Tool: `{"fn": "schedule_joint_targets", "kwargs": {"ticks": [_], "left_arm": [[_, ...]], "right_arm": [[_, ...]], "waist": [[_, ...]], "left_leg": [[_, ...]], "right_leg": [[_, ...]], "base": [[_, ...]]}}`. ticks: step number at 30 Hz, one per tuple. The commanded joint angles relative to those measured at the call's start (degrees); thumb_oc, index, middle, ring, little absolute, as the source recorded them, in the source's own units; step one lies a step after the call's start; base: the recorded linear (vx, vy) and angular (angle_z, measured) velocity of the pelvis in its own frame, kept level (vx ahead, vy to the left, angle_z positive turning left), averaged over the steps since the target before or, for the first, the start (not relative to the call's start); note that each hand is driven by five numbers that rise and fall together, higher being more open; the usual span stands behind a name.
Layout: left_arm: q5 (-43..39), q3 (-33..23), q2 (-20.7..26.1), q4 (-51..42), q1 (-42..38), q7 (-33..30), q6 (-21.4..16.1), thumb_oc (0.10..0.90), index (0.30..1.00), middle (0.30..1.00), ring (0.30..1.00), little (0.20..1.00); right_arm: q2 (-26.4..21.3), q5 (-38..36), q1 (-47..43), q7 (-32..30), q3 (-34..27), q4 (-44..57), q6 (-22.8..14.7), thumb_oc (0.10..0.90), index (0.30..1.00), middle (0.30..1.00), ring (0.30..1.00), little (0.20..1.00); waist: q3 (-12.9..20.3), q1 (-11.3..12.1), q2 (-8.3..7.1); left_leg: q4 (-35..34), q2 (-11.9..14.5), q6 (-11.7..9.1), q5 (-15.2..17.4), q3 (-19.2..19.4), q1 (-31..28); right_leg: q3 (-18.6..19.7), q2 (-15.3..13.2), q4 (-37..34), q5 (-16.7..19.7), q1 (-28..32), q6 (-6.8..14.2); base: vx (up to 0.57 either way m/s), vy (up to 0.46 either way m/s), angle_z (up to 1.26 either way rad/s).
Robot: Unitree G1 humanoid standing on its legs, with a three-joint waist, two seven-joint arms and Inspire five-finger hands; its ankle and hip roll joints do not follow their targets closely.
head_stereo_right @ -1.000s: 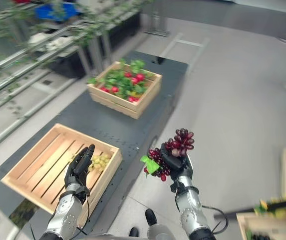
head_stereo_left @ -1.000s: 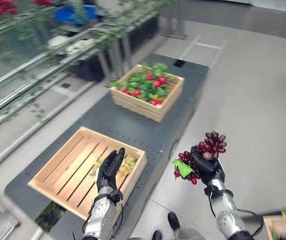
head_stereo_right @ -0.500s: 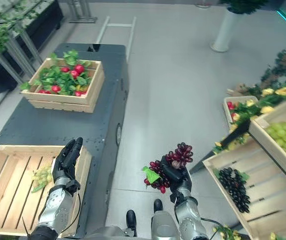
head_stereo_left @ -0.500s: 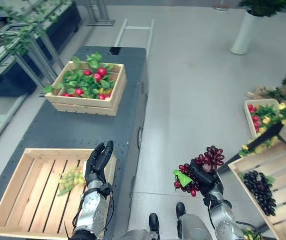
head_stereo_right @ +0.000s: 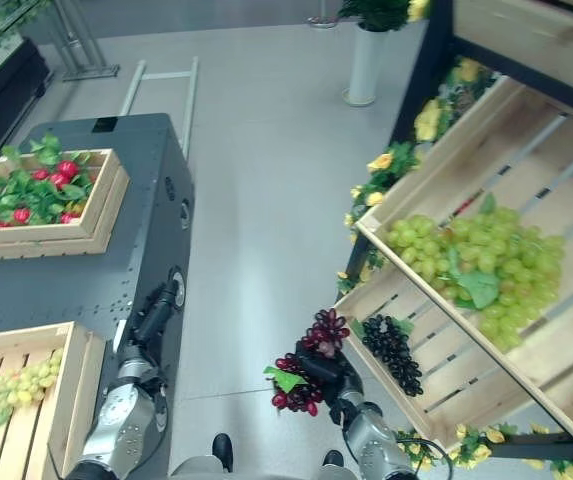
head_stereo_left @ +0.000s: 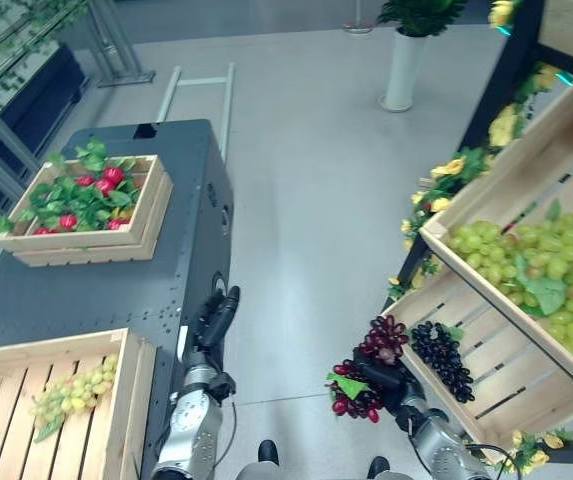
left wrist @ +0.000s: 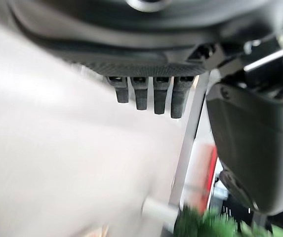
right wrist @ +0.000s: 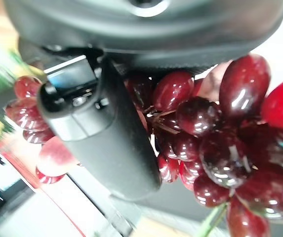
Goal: Pick up the fruits from the basket on one side to the basket on the other side
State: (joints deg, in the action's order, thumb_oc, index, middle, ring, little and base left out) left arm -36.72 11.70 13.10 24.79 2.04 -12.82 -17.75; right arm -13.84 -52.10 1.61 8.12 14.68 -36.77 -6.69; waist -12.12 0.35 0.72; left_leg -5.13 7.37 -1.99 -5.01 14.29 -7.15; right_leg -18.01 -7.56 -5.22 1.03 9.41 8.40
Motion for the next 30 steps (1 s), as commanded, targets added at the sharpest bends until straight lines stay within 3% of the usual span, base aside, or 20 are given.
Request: {"fn": "schedule_joint_targets", "kwargs": {"ticks": [1, 9, 10, 13, 14, 15, 16, 19, 23, 30], "left_arm": [[0.6, -0.5, 3.4, -2.3, -4.2, 0.6, -1.7, 0.800, 0.900, 0.900, 0.900, 0.900], [-3.8, 2.8, 0.4, 2.4, -4.1, -0.7, 0.1, 0.800, 0.900, 0.900, 0.900, 0.900], [-3.7, 3.1, 0.3, 2.1, -3.6, -1.2, 0.1, 0.800, 0.900, 0.900, 0.900, 0.900], [-5.0, 3.9, -0.5, 1.6, -2.7, -1.8, -0.3, 0.800, 0.900, 0.900, 0.900, 0.900], [-5.7, 4.0, -0.7, 1.9, -2.9, -1.7, -0.4, 0.800, 0.900, 0.900, 0.900, 0.900], [-6.6, 4.5, -0.9, 2.1, -3.4, -2.0, -0.8, 0.800, 0.900, 0.900, 0.900, 0.900], [-7.1, 4.8, -1.3, 2.6, -3.8, -2.2, -1.2, 0.800, 0.900, 0.900, 0.900, 0.900], [-5.9, 5.7, -1.7, 3.9, -5.2, -3.4, 0.6, 0.800, 0.900, 0.900, 0.900, 0.900], [-5.6, 6.0, -1.0, 4.2, -3.6, -3.0, 0.9, 0.800, 0.900, 0.900, 0.900, 0.900], [-4.6, 6.5, -0.1, 4.3, 0.0, -1.2, 0.0, 0.800, 0.900, 0.900, 0.900, 0.900]], "right_arm": [[4.3, -0.3, -2.6, 0.2, -0.5, 3.9, -3.5, 0.400, 0.300, 0.300, 0.300, 0.300], [5.2, -1.7, -2.3, -2.5, -0.3, 4.7, -5.6, 0.400, 0.300, 0.300, 0.300, 0.300], [5.2, -1.4, -2.1, -2.5, -0.4, 5.0, -5.4, 0.400, 0.300, 0.300, 0.300, 0.300], [4.2, -0.7, -1.6, -1.5, -0.5, 6.4, -6.0, 0.400, 0.300, 0.300, 0.300, 0.300], [3.4, -0.8, -1.8, -1.3, -0.4, 6.6, -7.2, 0.400, 0.300, 0.300, 0.300, 0.300], [2.6, -1.1, -2.4, -1.6, 0.0, 6.5, -8.2, 0.400, 0.300, 0.300, 0.300, 0.300], [2.1, -1.4, -3.4, -1.9, 0.2, 6.0, -8.9, 0.400, 0.300, 0.300, 0.300, 0.300], [1.6, -2.4, -5.0, -4.3, -0.4, 5.3, -10.5, 0.400, 0.300, 0.300, 0.300, 0.300], [2.3, -2.3, -3.3, -3.3, -2.1, 4.1, -11.7, 0.400, 0.300, 0.300, 0.300, 0.300], [3.3, -3.8, -1.8, -4.4, -5.1, 4.7, -15.2, 0.400, 0.300, 0.300, 0.300, 0.300]], "waist": [[2.9, 0.7, -0.51], [0.9, -1.8, 0.06], [0.6, -2.1, -0.03], [-1.7, -2.7, -1.15], [-2.7, -2.5, -1.36], [-3.7, -2.3, -1.03], [-4.5, -2.1, -0.77], [-3.7, -2.3, -0.96], [-1.9, -3.0, -0.73], [0.1, -2.8, -0.81]], "left_leg": [[0.1, -5.5, 2.4, 7.1, -1.2, -0.1], [0.3, -4.1, 2.1, 6.3, -0.4, 1.3], [2.0, -3.9, 1.9, 6.8, -0.1, 1.7], [16.5, -3.0, 0.8, 10.9, 0.6, 6.5], [20.7, -2.8, 0.3, 8.5, -1.0, 10.5], [18.6, -3.1, -0.6, 5.7, -4.0, 12.3], [14.9, -3.2, -0.6, 5.1, -4.8, 12.0], [12.1, -3.5, 0.7, 7.0, -4.3, 9.9], [6.2, -3.8, 1.2, 6.7, -3.7, 4.7], [0.1, -4.8, 1.5, 5.3, -5.3, 2.1]], "right_leg": [[1.9, -0.3, 1.4, -0.6, -1.9, -3.8], [4.8, 1.8, 3.6, -2.0, -5.3, -5.3], [5.1, 1.9, 4.2, -2.3, -5.6, -5.7], [6.0, 1.6, 6.5, -3.1, -6.1, -6.9], [6.8, 1.9, 7.2, -2.7, -6.7, -7.9], [8.1, 2.4, 7.8, -2.7, -7.0, -7.9], [9.3, 2.6, 8.4, -3.0, -6.9, -7.7], [8.6, 1.7, 8.2, -3.1, -7.4, -6.8], [8.4, 2.1, 6.4, -2.2, -6.6, -5.9], [8.7, 3.0, 2.6, -0.4, -5.1, -5.1]], "base": [[0.03, -0.130, -0.12], [0.00, -0.129, -0.16], [0.00, -0.119, -0.18], [-0.02, -0.091, -0.13], [-0.13, -0.032, -0.20], [-0.12, 0.047, -0.16], [-0.04, 0.119, -0.24], [0.05, 0.094, -0.39], [0.16, 0.079, -0.46], [0.12, 0.016, 0.09]]}}
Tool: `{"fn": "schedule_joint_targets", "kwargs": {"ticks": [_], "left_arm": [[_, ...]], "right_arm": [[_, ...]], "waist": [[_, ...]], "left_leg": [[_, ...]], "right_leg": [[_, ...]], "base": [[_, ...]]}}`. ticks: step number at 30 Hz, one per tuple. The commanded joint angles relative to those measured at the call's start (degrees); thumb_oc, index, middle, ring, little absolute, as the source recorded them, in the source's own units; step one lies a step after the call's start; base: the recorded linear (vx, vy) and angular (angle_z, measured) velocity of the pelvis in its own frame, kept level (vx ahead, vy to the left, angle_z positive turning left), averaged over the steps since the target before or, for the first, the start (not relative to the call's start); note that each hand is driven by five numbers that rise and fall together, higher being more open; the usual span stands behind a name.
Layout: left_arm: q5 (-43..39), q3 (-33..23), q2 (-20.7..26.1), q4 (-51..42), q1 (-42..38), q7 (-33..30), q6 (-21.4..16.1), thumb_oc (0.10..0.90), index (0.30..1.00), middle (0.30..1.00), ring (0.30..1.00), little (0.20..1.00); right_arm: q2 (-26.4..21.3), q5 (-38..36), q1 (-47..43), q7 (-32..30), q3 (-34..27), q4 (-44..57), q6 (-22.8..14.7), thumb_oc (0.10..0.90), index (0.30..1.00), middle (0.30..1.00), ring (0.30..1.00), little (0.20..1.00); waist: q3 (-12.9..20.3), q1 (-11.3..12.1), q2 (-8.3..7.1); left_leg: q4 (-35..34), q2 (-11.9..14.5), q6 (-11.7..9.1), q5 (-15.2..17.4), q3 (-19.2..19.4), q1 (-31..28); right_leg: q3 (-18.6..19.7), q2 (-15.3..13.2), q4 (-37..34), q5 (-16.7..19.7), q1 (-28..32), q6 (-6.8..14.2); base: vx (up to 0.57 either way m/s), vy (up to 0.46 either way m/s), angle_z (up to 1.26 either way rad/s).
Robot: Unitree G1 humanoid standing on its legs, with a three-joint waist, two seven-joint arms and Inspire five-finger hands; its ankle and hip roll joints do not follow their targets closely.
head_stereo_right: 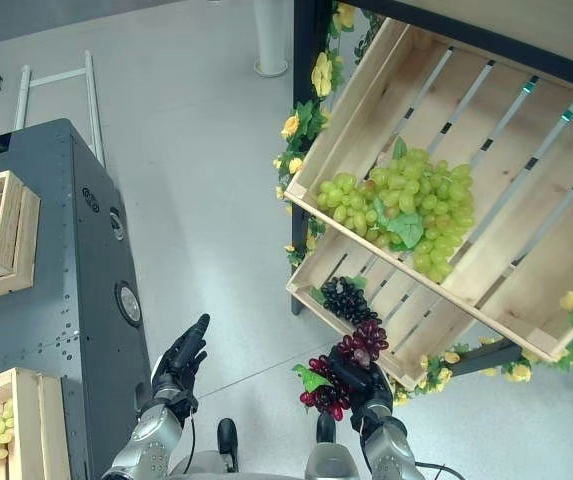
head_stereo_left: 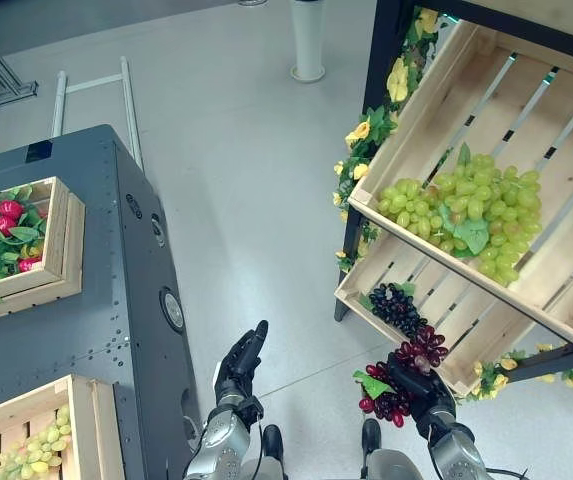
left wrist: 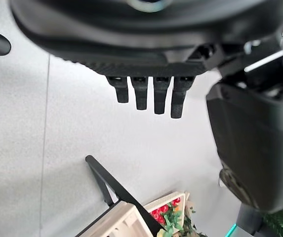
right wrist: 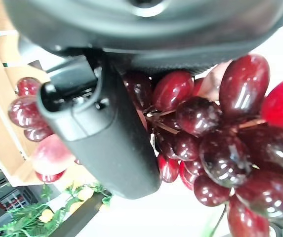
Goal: Pick up the fruits from the basket on one side to the basket on the other side
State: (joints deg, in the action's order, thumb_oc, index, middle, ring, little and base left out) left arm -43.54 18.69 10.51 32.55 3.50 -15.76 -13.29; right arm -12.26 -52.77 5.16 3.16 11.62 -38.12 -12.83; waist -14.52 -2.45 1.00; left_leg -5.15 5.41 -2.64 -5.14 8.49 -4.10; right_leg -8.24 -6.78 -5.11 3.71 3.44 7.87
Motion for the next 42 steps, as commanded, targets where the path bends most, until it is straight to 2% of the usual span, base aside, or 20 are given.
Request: {"fn": "schedule_joint_targets", "kwargs": {"ticks": [1, 3, 7, 9, 12, 17, 20, 27, 32, 36, 38, 39, 40, 42], "left_arm": [[2.3, -0.7, 2.6, -3.6, -1.3, 2.1, -4.5, 0.800, 0.900, 0.900, 0.900, 0.900], [2.4, -0.8, 2.7, -3.6, -1.2, 2.3, -4.7, 0.800, 0.900, 0.900, 0.900, 0.900], [1.3, -1.5, 4.9, -6.5, -3.3, 4.5, -6.8, 0.800, 0.900, 0.900, 0.900, 0.900], [0.9, -1.1, 5.5, -7.3, -5.4, 4.3, -7.1, 0.800, 0.900, 0.900, 0.900, 0.900], [0.1, -0.3, 7.0, -9.2, -9.5, 3.4, -6.2, 0.800, 0.900, 0.900, 0.900, 0.900], [-0.4, 0.3, 7.6, -10.0, -11.4, 4.0, -5.2, 0.800, 0.900, 0.900, 0.900, 0.900], [-0.6, 2.4, 8.0, -11.0, -12.6, 4.2, -5.3, 0.800, 0.900, 0.900, 0.900, 0.900], [-0.6, 4.2, 9.0, -10.8, -13.5, 4.3, -6.3, 0.800, 0.900, 0.900, 0.900, 0.900], [-4.3, 4.6, 9.4, -10.0, -13.7, 5.1, -4.7, 0.800, 0.900, 0.900, 0.900, 0.900], [-3.8, 5.3, 10.2, -10.4, -12.8, 5.7, -4.5, 0.800, 0.900, 0.900, 0.900, 0.900], [-3.4, 6.3, 11.0, -10.9, -12.7, 5.6, -4.5, 0.800, 0.900, 0.900, 0.900, 0.900], [-3.4, 6.3, 11.0, -10.9, -12.7, 5.6, -4.4, 0.800, 0.900, 0.900, 0.900, 0.900], [-3.5, 7.3, 11.3, -11.1, -12.5, 5.5, -5.0, 0.800, 0.900, 0.900, 0.900, 0.900], [-3.8, 7.9, 11.8, -11.6, -12.2, 5.5, -5.2, 0.800, 0.900, 0.900, 0.900, 0.900]], "right_arm": [[1.7, -3.2, -5.6, -0.1, -2.5, 6.7, -9.6, 0.400, 0.300, 0.300, 0.300, 0.300], [1.6, -3.2, -5.7, -0.2, -2.7, 7.0, -10.1, 0.400, 0.300, 0.300, 0.300, 0.300], [-1.8, -4.2, -10.7, -0.4, -4.2, 10.9, -13.4, 0.400, 0.300, 0.300, 0.300, 0.300], [-4.0, -4.4, -14.6, -1.0, -5.3, 11.1, -13.9, 0.400, 0.300, 0.300, 0.300, 0.300], [-8.5, -3.6, -23.7, -3.5, -7.8, 10.9, -14.1, 0.400, 0.300, 0.300, 0.300, 0.300], [-11.9, -1.5, -30.9, -7.1, -9.6, 9.3, -14.9, 0.400, 0.300, 0.300, 0.300, 0.300], [-17.3, -2.4, -38.8, -8.2, -11.5, 3.7, -13.7, 0.400, 0.300, 0.300, 0.300, 0.300], [-22.0, -3.1, -45.3, -9.2, -11.6, -1.4, -13.5, 0.400, 0.300, 0.300, 0.300, 0.300], [-27.0, 1.3, -49.2, -17.2, -12.2, -5.9, -13.7, 0.400, 0.300, 0.300, 0.300, 0.300], [-30.1, 7.7, -51.8, -23.5, -11.7, -9.4, -9.8, 0.400, 0.300, 0.300, 0.300, 0.300], [-32.7, 15.5, -54.3, -28.3, -10.2, -11.7, -6.1, 0.400, 0.300, 0.300, 0.300, 0.300], [-32.6, 15.6, -54.3, -28.4, -10.2, -11.7, -6.0, 0.400, 0.300, 0.300, 0.300, 0.300], [-35.3, 20.8, -56.8, -31.5, -8.0, -14.4, -3.3, 0.400, 0.300, 0.300, 0.300, 0.300], [-37.3, 23.3, -58.4, -33.7, -6.4, -16.1, -1.6, 0.400, 0.300, 0.300, 0.300, 0.300]], "waist": [[2.3, 0.0, -1.18], [2.2, 0.0, -1.21], [-3.8, 0.7, -1.43], [-6.5, 1.1, -0.82], [-10.0, 2.0, -0.12], [-12.0, 3.1, 0.38], [-13.9, 4.5, 1.10], [-15.2, 5.2, 2.38], [-15.3, 5.5, 2.86], [-15.3, 6.0, 3.02], [-15.3, 6.3, 3.05], [-15.3, 6.2, 3.08], [-15.3, 6.5, 3.07], [-15.3, 6.6, 3.18]], "left_leg": [[1.0, -2.9, 2.3, 5.8, 0.9, -0.6], [1.9, -2.8, 2.4, 6.2, 1.1, -0.1], [18.1, -2.2, 2.6, 10.9, 1.8, 10.0], [24.0, -1.5, 2.4, 13.6, 2.3, 13.7], [34.6, -0.6, 3.2, 17.7, 2.1, 22.2], [42.3, -0.6, 4.2, 20.6, 1.3, 28.8], [49.9, -1.3, 5.5, 23.1, -0.1, 34.3], [55.9, -1.9, 6.7, 25.0, -1.4, 39.1], [58.1, -2.1, 6.8, 25.2, -1.9, 40.8], [58.2, -2.1, 6.7, 24.8, -2.0, 41.0], [57.9, -2.1, 6.8, 24.5, -2.1, 41.0], [57.9, -2.1, 6.8, 24.5, -2.1, 41.1], [57.3, -2.0, 6.9, 24.1, -2.1, 40.9], [57.1, -1.9, 6.8, 23.7, -2.0, 40.9]], "right_leg": [[-0.9, 2.1, 3.3, -3.4, 0.3, -4.5], [-0.8, 1.9, 4.1, -3.6, -0.2, -4.5], [-1.7, -0.3, 13.5, -6.7, -6.8, -5.5], [-2.3, -1.0, 19.5, -9.3, -10.5, -5.8], [-3.2, -2.7, 31.3, -13.1, -19.5, -6.8], [-4.3, -4.9, 40.3, -15.4, -26.2, -7.3], [-5.0, -7.5, 49.0, -17.5, -32.1, -7.9], [-4.2, -8.2, 55.6, -19.3, -37.3, -9.0], [-4.0, -8.3, 57.9, -19.7, -39.0, -9.2], [-4.3, -8.1, 57.9, -19.3, -39.0, -9.2], [-4.4, -8.0, 57.7, -19.0, -39.1, -9.2], [-4.4, -8.0, 57.6, -19.0, -39.1, -9.2], [-4.6, -8.0, 57.3, -18.8, -38.9, -9.3], [-4.8, -8.0, 57.1, -18.7, -38.7, -9.3]], "base": [[0.10, 0.002, 0.12], [0.03, 0.002, 0.02], [-0.16, -0.016, -0.03], [-0.22, 0.017, -0.02], [-0.19, -0.005, -0.05], [-0.11, -0.019, 0.14], [-0.11, -0.001, 0.03], [-0.04, -0.003, 0.06], [-0.02, -0.025, 0.07], [-0.01, -0.028, 0.03], [-0.02, -0.012, -0.01], [-0.03, -0.018, -0.01], [0.00, 0.000, 0.00], [-0.02, -0.011, 0.00]]}}
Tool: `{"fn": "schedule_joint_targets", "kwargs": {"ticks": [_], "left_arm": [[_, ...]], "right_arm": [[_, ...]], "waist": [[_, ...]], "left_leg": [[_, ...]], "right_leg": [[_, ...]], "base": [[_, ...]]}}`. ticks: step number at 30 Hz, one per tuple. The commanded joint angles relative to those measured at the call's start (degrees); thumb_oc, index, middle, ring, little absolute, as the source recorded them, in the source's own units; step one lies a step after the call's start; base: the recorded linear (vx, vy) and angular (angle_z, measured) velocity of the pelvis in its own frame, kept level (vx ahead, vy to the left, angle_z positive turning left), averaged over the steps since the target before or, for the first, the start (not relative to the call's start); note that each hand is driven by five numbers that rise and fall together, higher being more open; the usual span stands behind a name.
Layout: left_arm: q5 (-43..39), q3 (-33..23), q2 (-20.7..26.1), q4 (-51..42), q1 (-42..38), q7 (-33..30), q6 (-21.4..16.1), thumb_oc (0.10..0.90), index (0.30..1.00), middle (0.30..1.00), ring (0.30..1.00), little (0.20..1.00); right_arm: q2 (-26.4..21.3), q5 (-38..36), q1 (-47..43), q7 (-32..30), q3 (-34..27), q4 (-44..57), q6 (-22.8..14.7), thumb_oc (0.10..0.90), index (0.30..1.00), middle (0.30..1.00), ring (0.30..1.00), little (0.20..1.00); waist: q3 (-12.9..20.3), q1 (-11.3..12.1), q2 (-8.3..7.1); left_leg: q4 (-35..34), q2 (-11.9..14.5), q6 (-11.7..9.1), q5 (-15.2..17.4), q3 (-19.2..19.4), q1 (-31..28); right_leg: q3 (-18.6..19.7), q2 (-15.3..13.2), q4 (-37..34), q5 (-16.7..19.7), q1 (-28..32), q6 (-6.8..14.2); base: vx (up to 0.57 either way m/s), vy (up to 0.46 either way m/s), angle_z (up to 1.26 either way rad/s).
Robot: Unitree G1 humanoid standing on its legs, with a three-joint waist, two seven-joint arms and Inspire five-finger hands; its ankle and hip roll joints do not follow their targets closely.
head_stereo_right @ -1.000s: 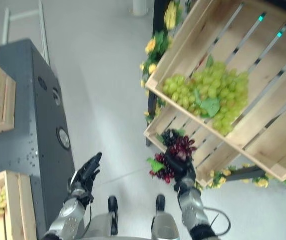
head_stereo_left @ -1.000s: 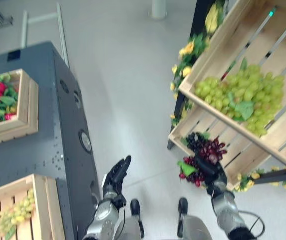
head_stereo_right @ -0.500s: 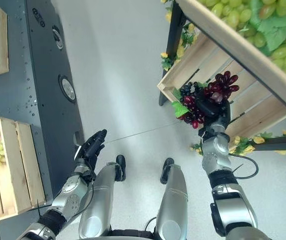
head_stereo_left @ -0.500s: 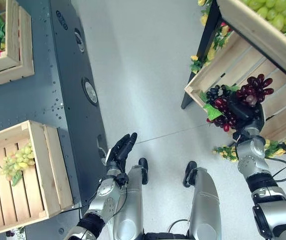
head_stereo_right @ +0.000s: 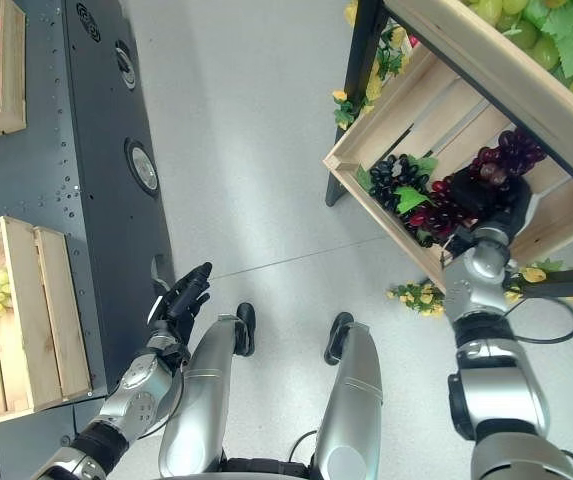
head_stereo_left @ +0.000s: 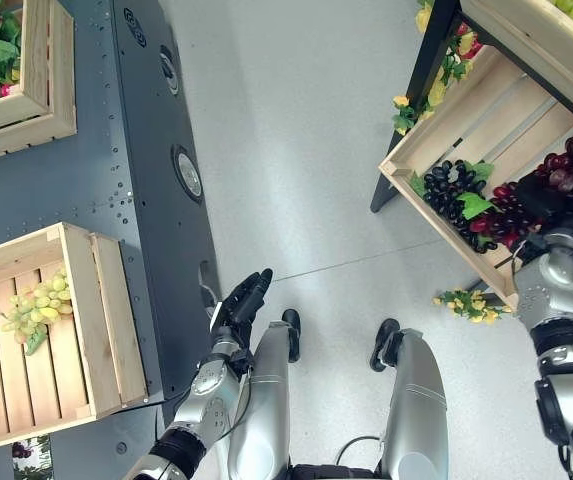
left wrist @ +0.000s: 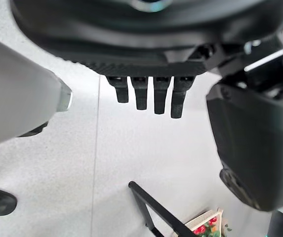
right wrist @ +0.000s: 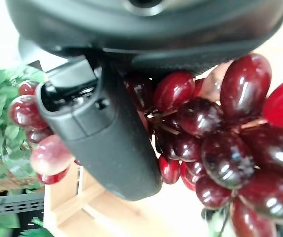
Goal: Pick up the fruits from the basket on one side to the basket on the other side
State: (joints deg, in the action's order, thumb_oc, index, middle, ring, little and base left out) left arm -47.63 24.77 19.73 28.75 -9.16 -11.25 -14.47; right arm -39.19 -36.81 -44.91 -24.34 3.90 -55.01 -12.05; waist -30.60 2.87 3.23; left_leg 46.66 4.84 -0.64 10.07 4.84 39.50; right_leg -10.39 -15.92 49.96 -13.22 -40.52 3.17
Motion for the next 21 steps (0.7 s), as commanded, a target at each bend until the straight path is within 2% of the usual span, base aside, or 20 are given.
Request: {"fn": "schedule_joint_targets", "kwargs": {"ticks": [1, 3, 5, 7, 8, 10, 11, 12, 19, 21], "left_arm": [[0.3, 1.9, 2.6, -7.8, 0.5, 1.0, -4.2, 0.800, 0.900, 0.900, 0.900, 0.900], [0.2, 2.5, 3.0, -8.7, 0.7, 0.7, -4.4, 0.800, 0.900, 0.900, 0.900, 0.900], [-0.4, 2.9, 3.5, -9.0, 0.9, 0.8, -5.0, 0.800, 0.900, 0.900, 0.900, 0.900], [-1.0, 2.9, 3.6, -9.4, 0.9, 1.3, -5.5, 0.800, 0.900, 0.900, 0.900, 0.900], [-1.5, 2.7, 4.0, -10.0, 1.0, 1.8, -5.6, 0.800, 0.900, 0.900, 0.900, 0.900], [-1.4, 2.4, 4.2, -10.7, 1.2, 2.0, -5.2, 0.800, 0.900, 0.900, 0.900, 0.900], [-1.4, 2.3, 4.3, -10.8, 1.2, 2.0, -5.1, 0.800, 0.900, 0.900, 0.900, 0.900], [-1.4, 2.2, 4.5, -11.1, 1.2, 2.2, -4.9, 0.800, 0.900, 0.900, 0.900, 0.900], [-0.8, 3.1, 4.7, -12.1, 0.6, 2.1, -4.3, 0.800, 0.900, 0.900, 0.900, 0.900], [-1.1, 3.3, 5.0, -12.3, 0.7, 2.2, -4.4, 0.800, 0.900, 0.900, 0.900, 0.900]], "right_arm": [[-10.8, 7.3, -8.8, -6.4, 1.7, 0.4, -2.2, 0.400, 0.300, 0.300, 0.300, 0.300], [-12.1, 7.1, -10.1, -8.3, 2.3, -0.3, -1.2, 0.400, 0.300, 0.300, 0.300, 0.300], [-13.0, 7.6, -10.5, -7.6, 2.6, -0.7, -0.2, 0.400, 0.300, 0.300, 0.300, 0.300], [-13.4, 6.5, -11.0, -5.2, 3.2, -1.0, 0.6, 0.400, 0.300, 0.300, 0.300, 0.300], [-13.9, 5.1, -11.4, -0.9, 3.8, -1.2, 1.7, 0.400, 0.300, 0.300, 0.300, 0.300], [-14.5, 5.8, -11.7, 2.0, 5.3, -1.7, 3.5, 0.400, 0.300, 0.300, 0.300, 0.300], [-14.7, 5.9, -11.8, 2.3, 5.5, -1.8, 3.4, 0.422, 0.333, 0.333, 0.333, 0.333], [-15.3, 7.4, -11.8, 3.5, 6.3, -2.1, 3.7, 0.800, 0.900, 0.900, 0.900, 0.900], [-16.1, 7.3, -13.1, 7.0, 8.7, -4.6, 4.9, 0.800, 0.900, 0.900, 0.900, 0.900], [-16.1, 7.2, -13.2, 7.0, 9.0, -4.7, 6.7, 0.800, 0.900, 0.900, 0.900, 0.900]], "waist": [[0.8, 1.3, 0.96], [0.8, 1.3, 1.13], [0.8, 1.2, 1.20], [0.8, 1.2, 1.27], [0.8, 1.2, 1.35], [0.8, 1.3, 1.31], [0.8, 1.3, 1.30], [0.8, 1.4, 1.21], [0.8, 1.6, 0.95], [0.8, 1.7, 0.83]], "left_leg": [[5.2, -1.3, 4.8, 8.4, 1.6, -2.8], [4.6, -1.1, 4.7, 7.8, 1.7, -2.7], [4.2, -1.1, 4.6, 7.6, 1.8, -2.7], [4.1, -1.1, 4.5, 7.4, 1.8, -2.5], [4.0, -1.0, 4.4, 7.3, 1.9, -2.4], [3.8, -0.9, 4.4, 7.1, 2.0, -2.5], [3.7, -0.8, 4.4, 7.1, 2.0, -2.5], [3.5, -0.8, 4.5, 7.0, 2.0, -2.6], [2.7, -0.8, 4.8, 7.2, 2.3, -3.4], [2.5, -0.7, 4.9, 7.5, 2.4, -3.6]], "right_leg": [[-2.6, 1.2, 1.9, -1.7, 5.3, -4.6], [-2.7, 1.3, 1.5, -1.7, 5.3, -4.6], [-2.7, 1.4, 1.3, -1.6, 5.3, -4.6], [-2.7, 1.4, 1.2, -1.6, 5.1, -4.7], [-2.8, 1.3, 1.2, -1.6, 4.9, -4.7], [-2.7, 1.3, 0.9, -1.5, 4.9, -4.8], [-2.7, 1.3, 0.9, -1.5, 4.9, -4.8], [-2.8, 1.3, 0.8, -1.5, 5.0, -4.9], [-2.9, 1.4, 0.3, -1.3, 5.4, -4.8], [-3.0, 1.3, 0.2, -1.2, 5.5, -4.7]], "base": [[0.00, 0.000, 0.00], [0.00, 0.000, 0.00], [0.00, 0.000, 0.00], [0.00, 0.000, 0.00], [0.00, 0.000, 0.00], [-0.01, 0.008, 0.04], [-0.01, 0.004, 0.03], [0.00, 0.000, 0.00], [0.00, 0.000, 0.00], [0.00, 0.000, 0.00]]}}
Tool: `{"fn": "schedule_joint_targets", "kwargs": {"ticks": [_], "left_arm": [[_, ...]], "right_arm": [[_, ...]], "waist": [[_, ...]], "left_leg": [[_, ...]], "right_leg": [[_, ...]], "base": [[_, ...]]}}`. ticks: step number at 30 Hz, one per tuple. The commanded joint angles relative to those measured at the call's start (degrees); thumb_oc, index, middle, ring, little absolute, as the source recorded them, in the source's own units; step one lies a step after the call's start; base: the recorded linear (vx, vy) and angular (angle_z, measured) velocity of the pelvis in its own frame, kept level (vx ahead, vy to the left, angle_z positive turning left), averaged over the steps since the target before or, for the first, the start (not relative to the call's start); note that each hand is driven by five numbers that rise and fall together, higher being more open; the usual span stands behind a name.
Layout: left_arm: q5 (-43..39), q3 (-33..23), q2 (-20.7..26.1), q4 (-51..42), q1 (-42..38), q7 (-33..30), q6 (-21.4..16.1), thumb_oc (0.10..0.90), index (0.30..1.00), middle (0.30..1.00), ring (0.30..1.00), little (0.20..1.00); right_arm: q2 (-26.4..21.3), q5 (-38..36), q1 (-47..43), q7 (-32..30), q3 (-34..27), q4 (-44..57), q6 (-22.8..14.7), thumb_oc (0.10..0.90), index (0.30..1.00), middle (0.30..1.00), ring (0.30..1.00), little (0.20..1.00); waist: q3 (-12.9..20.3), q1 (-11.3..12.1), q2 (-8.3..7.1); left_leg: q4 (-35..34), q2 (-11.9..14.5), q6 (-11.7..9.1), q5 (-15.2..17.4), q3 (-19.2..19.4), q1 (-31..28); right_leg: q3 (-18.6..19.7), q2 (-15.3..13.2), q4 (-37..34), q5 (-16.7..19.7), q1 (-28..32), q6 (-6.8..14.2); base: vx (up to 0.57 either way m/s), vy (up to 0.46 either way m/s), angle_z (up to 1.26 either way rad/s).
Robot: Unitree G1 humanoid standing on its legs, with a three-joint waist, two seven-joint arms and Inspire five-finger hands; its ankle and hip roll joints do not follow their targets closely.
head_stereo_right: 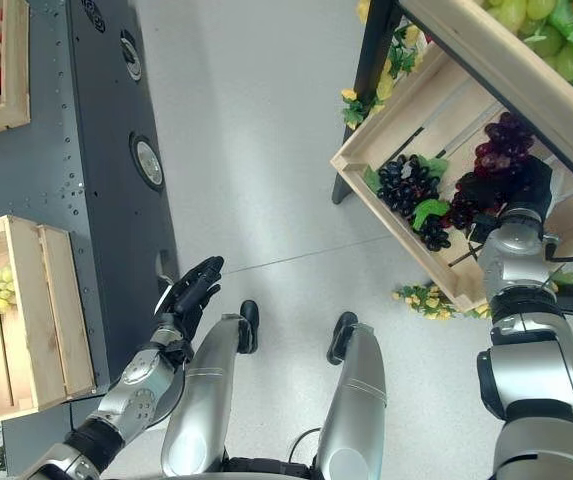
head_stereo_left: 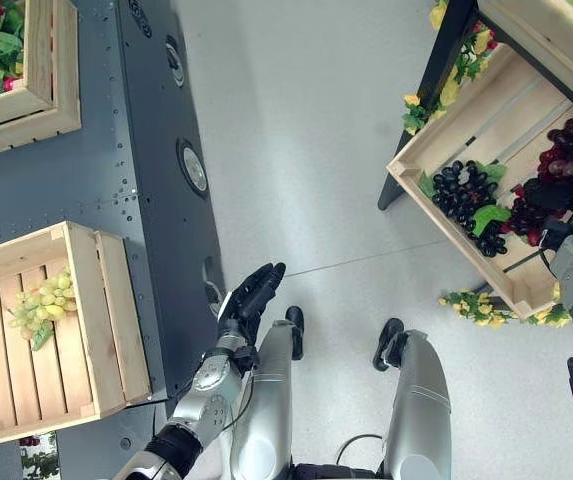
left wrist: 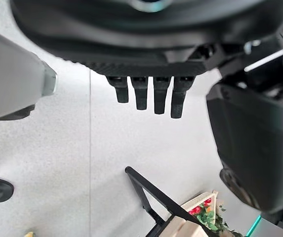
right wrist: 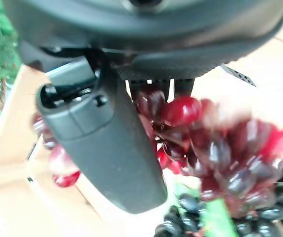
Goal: Pick up the fruits from the basket on one side to the basket on the other side
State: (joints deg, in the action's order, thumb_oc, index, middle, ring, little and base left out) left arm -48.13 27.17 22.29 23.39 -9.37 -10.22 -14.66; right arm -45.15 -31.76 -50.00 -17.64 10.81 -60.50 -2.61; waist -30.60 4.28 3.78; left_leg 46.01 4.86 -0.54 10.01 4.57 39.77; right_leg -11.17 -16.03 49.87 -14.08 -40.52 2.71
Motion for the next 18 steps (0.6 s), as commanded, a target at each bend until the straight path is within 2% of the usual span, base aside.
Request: {"fn": "schedule_joint_targets", "kwargs": {"ticks": [1, 13, 18], "left_arm": [[-0.6, 0.9, 2.4, -7.1, 0.9, 0.9, -4.0, 0.800, 0.900, 0.900, 0.900, 0.900], [-0.6, 1.4, 2.6, -7.5, 0.9, 0.6, -4.3, 0.800, 0.900, 0.900, 0.900, 0.900], [-0.7, 1.5, 2.3, -7.7, 0.8, 0.5, -4.1, 0.800, 0.900, 0.900, 0.900, 0.900]], "right_arm": [[-10.3, 2.4, -8.1, 0.8, 2.2, 0.6, -1.7, 0.800, 0.900, 0.900, 0.900, 0.900], [-10.1, 5.2, -8.6, -1.2, 3.3, -1.2, 2.1, 0.800, 0.900, 0.900, 0.900, 0.900], [-9.3, 4.4, -8.5, -0.9, 3.4, 0.2, 0.5, 0.800, 0.900, 0.900, 0.900, 0.900]], "waist": [[0.8, 0.2, 0.24], [0.8, 0.3, 0.23], [0.8, 0.0, 0.27]], "left_leg": [[3.1, -0.8, 4.9, 7.7, 2.7, -4.0], [1.7, -0.8, 5.1, 7.6, 2.7, -4.6], [1.1, -0.9, 5.0, 7.6, 2.8, -5.4]], "right_leg": [[-2.2, 1.4, 0.3, -0.4, 5.5, -4.2], [-2.1, 1.5, -0.2, -0.2, 5.6, -4.0], [-2.0, 1.7, -0.6, -0.4, 6.1, -4.1]], "base": [[0.00, 0.000, 0.00], [0.00, 0.000, 0.00], [0.00, 0.000, 0.00]]}}
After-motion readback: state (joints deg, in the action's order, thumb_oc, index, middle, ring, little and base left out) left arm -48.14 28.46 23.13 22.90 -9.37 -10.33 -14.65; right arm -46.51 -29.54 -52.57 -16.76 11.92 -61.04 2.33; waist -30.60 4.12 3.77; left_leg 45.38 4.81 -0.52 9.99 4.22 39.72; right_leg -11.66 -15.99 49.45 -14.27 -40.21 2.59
